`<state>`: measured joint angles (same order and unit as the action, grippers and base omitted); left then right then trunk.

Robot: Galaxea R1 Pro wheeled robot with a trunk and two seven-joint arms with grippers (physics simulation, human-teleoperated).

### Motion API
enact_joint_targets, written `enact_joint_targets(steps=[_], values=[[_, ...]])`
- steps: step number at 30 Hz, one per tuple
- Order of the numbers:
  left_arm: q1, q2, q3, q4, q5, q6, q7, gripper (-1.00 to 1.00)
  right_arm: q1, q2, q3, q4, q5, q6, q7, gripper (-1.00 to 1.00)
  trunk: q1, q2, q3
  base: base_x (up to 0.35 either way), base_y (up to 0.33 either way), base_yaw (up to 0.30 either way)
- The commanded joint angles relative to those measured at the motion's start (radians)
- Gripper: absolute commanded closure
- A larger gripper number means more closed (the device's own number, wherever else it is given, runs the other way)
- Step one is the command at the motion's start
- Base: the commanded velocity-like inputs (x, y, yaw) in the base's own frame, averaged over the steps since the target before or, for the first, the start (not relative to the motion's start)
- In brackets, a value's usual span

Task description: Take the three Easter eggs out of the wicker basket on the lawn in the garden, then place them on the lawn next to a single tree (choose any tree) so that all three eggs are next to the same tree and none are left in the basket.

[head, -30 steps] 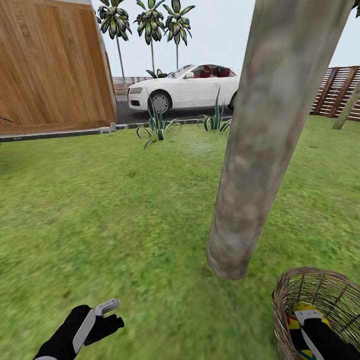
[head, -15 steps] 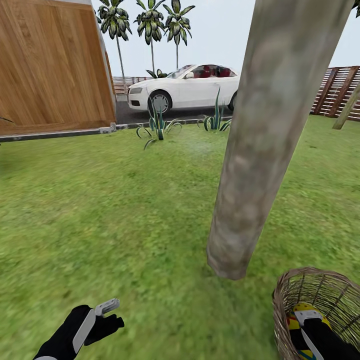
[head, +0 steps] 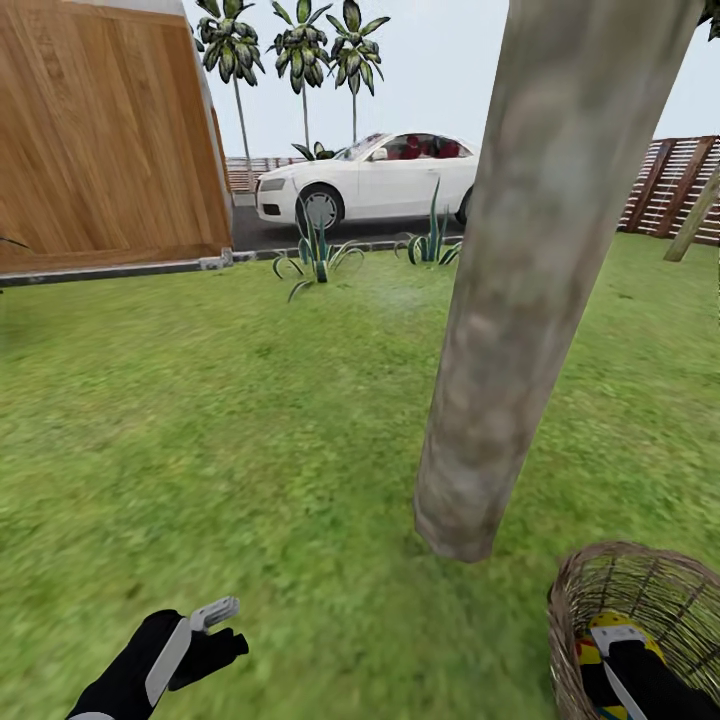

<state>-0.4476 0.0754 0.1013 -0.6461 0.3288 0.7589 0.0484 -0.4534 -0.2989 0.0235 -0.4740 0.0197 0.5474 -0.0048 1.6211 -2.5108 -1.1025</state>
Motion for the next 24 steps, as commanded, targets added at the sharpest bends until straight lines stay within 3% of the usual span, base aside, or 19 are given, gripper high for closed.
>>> enact_joint_targets(steps=[1,24], values=[[0.0,0.0,0.001,-0.001,0.009,0.005,0.005,-1.0,0.001,0.0,0.001,0.021,-0.001,0.005,0.002,1.0,0.0,0.0,0.003,0.0,0.0,0.0],[0.0,0.0,0.001,-0.003,0.009,0.005,0.005,-1.0,0.001,-0.006,-0.006,0.021,-0.012,0.002,0.005,1.0,-0.011,0.005,0.092,0.0,0.0,-0.008]])
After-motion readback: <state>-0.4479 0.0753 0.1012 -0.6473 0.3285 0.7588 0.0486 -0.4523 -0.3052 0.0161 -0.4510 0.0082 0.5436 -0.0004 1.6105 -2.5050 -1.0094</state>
